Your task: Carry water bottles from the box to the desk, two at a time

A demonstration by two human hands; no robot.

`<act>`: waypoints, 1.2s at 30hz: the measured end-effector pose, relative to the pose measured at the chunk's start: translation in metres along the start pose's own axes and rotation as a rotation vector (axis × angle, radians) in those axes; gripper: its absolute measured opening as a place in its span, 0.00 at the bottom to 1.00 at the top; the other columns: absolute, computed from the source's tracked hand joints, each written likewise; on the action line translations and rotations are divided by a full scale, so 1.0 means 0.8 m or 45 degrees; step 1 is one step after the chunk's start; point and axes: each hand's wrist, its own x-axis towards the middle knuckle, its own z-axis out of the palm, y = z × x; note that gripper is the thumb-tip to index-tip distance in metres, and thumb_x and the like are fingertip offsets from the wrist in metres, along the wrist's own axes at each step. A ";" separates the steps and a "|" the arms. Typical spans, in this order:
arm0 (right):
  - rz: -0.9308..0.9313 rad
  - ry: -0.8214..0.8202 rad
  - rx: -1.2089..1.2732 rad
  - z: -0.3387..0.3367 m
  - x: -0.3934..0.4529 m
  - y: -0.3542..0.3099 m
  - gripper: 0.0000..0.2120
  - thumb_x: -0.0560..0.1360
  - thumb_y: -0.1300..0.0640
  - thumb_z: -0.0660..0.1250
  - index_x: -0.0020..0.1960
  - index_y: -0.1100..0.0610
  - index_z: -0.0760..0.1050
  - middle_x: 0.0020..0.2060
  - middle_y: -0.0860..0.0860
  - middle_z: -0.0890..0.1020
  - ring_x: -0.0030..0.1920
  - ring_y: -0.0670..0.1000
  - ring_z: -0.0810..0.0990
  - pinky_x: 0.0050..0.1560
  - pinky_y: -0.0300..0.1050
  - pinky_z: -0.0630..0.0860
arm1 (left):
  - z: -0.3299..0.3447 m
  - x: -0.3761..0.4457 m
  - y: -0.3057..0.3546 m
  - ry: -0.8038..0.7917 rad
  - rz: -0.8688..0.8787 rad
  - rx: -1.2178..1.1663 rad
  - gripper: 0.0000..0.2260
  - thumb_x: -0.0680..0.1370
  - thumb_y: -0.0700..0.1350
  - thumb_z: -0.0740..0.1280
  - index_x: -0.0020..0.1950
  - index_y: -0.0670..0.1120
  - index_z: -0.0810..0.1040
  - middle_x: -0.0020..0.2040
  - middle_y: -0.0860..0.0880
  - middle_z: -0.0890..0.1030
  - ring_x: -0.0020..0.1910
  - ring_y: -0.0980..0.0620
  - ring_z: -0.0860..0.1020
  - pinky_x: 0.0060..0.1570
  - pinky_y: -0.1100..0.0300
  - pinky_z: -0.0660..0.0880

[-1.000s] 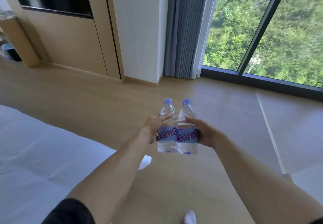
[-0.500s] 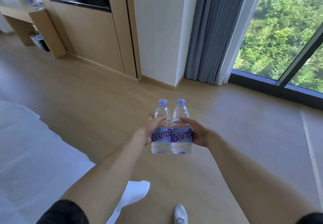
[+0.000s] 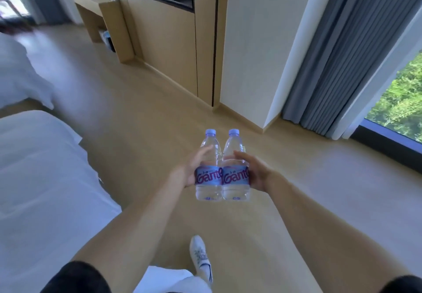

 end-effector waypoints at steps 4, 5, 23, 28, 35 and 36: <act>-0.010 -0.038 -0.071 0.008 0.082 -0.058 0.23 0.80 0.47 0.65 0.68 0.60 0.75 0.54 0.58 0.85 0.49 0.56 0.85 0.48 0.49 0.81 | -0.040 0.067 0.050 0.021 0.053 -0.068 0.12 0.79 0.55 0.67 0.47 0.48 0.84 0.44 0.43 0.85 0.40 0.44 0.85 0.42 0.51 0.83; -0.018 -0.044 -0.093 0.010 0.105 -0.075 0.23 0.80 0.47 0.65 0.68 0.60 0.76 0.54 0.58 0.85 0.50 0.56 0.85 0.50 0.50 0.80 | -0.051 0.084 0.066 0.025 0.069 -0.103 0.13 0.79 0.55 0.68 0.54 0.46 0.80 0.50 0.41 0.84 0.45 0.42 0.83 0.50 0.47 0.82; 0.022 -0.346 -0.315 0.158 0.486 -0.325 0.19 0.77 0.47 0.68 0.62 0.58 0.78 0.56 0.58 0.85 0.53 0.57 0.85 0.50 0.51 0.82 | -0.282 0.285 0.329 0.379 0.361 -0.298 0.12 0.74 0.45 0.76 0.55 0.44 0.80 0.47 0.41 0.85 0.46 0.40 0.85 0.51 0.38 0.81; 0.076 -0.486 -0.392 0.194 0.599 -0.376 0.14 0.80 0.48 0.64 0.57 0.56 0.81 0.58 0.57 0.84 0.53 0.56 0.85 0.49 0.49 0.82 | -0.344 0.346 0.387 0.529 0.380 -0.371 0.15 0.73 0.46 0.77 0.57 0.45 0.79 0.54 0.37 0.84 0.49 0.37 0.85 0.52 0.37 0.80; 0.157 -0.674 -0.504 0.243 0.761 -0.493 0.27 0.73 0.45 0.68 0.67 0.60 0.76 0.61 0.61 0.82 0.57 0.60 0.83 0.53 0.53 0.80 | -0.417 0.446 0.502 0.709 0.416 -0.473 0.19 0.73 0.46 0.78 0.59 0.44 0.76 0.54 0.37 0.84 0.51 0.36 0.84 0.55 0.32 0.78; 0.174 -0.704 -0.508 0.248 0.783 -0.509 0.27 0.73 0.45 0.68 0.66 0.60 0.75 0.61 0.61 0.82 0.58 0.60 0.82 0.53 0.53 0.80 | -0.425 0.459 0.519 0.702 0.431 -0.485 0.18 0.73 0.46 0.77 0.58 0.44 0.75 0.53 0.37 0.84 0.50 0.36 0.84 0.55 0.33 0.78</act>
